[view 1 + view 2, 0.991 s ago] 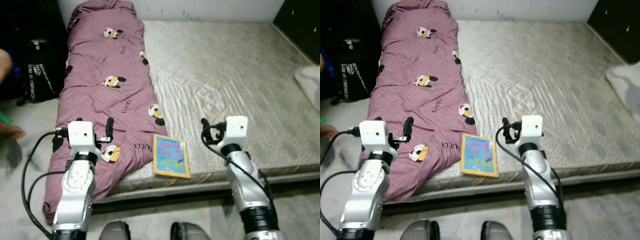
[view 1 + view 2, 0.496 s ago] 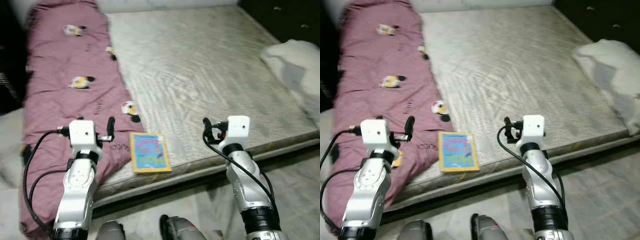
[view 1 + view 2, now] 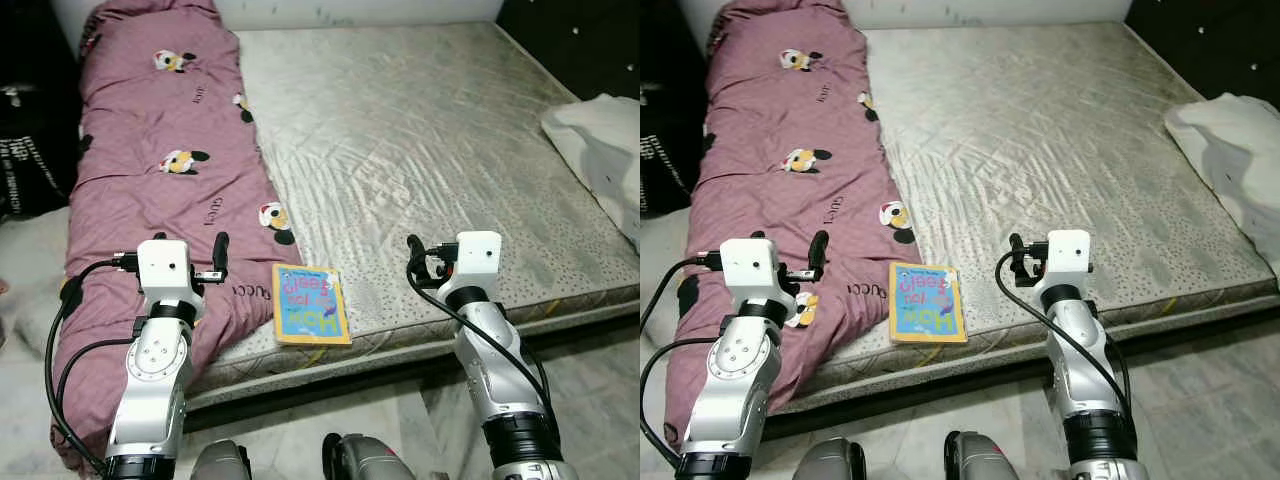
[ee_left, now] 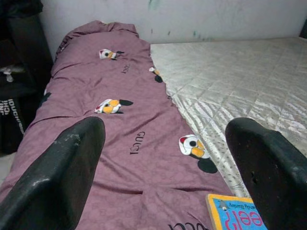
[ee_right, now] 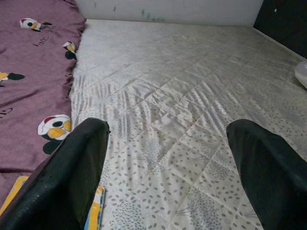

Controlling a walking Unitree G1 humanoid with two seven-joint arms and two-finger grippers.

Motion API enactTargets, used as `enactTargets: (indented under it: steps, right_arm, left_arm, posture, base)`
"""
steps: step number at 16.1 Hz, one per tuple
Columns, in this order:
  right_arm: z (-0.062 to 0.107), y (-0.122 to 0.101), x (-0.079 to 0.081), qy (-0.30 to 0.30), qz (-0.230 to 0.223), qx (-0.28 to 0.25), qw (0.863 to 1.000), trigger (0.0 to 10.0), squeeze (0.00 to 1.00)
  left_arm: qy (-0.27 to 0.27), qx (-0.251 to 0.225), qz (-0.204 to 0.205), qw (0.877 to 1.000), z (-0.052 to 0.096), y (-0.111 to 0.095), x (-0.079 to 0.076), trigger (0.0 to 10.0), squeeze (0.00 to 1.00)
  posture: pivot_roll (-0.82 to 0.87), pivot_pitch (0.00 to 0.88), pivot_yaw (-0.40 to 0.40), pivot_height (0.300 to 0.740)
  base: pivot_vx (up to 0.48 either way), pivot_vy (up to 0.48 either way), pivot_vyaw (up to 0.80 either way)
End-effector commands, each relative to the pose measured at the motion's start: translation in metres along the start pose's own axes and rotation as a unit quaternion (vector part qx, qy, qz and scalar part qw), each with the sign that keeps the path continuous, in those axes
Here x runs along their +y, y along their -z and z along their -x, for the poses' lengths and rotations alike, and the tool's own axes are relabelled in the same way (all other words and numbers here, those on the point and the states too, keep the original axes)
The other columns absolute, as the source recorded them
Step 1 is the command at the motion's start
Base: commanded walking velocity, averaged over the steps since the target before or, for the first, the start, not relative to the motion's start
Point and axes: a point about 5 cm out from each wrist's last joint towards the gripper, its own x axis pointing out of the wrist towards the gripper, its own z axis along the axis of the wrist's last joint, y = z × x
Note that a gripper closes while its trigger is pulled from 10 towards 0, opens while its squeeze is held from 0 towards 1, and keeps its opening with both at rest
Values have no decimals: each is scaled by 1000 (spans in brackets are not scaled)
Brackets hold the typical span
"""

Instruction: Clean up the room

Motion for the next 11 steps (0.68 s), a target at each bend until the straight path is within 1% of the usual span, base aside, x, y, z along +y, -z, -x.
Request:
enactTargets:
  steps: [1, 2, 4, 9, 10, 11]
  right_arm:
    - [0, -4, -2, 1, 0, -10, 1000, 10000, 0]
    - [0, -4, -2, 1, 0, -10, 1000, 10000, 0]
    - [0, -4, -2, 1, -1, -11, 1000, 10000, 0]
    - [-2, -5, -2, 4, 4, -13, 1000, 10000, 0]
    - [-4, -5, -3, 3, 5, -15, 1000, 10000, 0]
    - [-9, -9, -3, 4, 4, -22, 1000, 10000, 0]
  left_arm:
    - [-1, 8, -5, 1000, 2, 4, 1, 10000, 0]
    - [-2, 8, -5, 1000, 2, 4, 1, 10000, 0]
    - [-2, 7, -5, 1000, 2, 4, 1, 10000, 0]
    - [-2, 4, -4, 1000, -2, 3, 0, 10000, 0]
    - [-3, 3, -4, 1000, -4, 2, 0, 10000, 0]
    - [-9, 0, -5, 1000, -8, 2, 1, 10000, 0]
  posture:
    - [9, 114, -46, 687]
    - [9, 114, -46, 672]
    - [9, 114, -46, 658]
    - [9, 103, -46, 658]
    - [11, 88, -45, 658]
    - [14, 52, -46, 658]
  base:
    - [0, 0, 0]
    - [0, 0, 0]
    - [0, 0, 0]
    - [0, 0, 0]
    - [0, 0, 0]
    - [0, 0, 0]
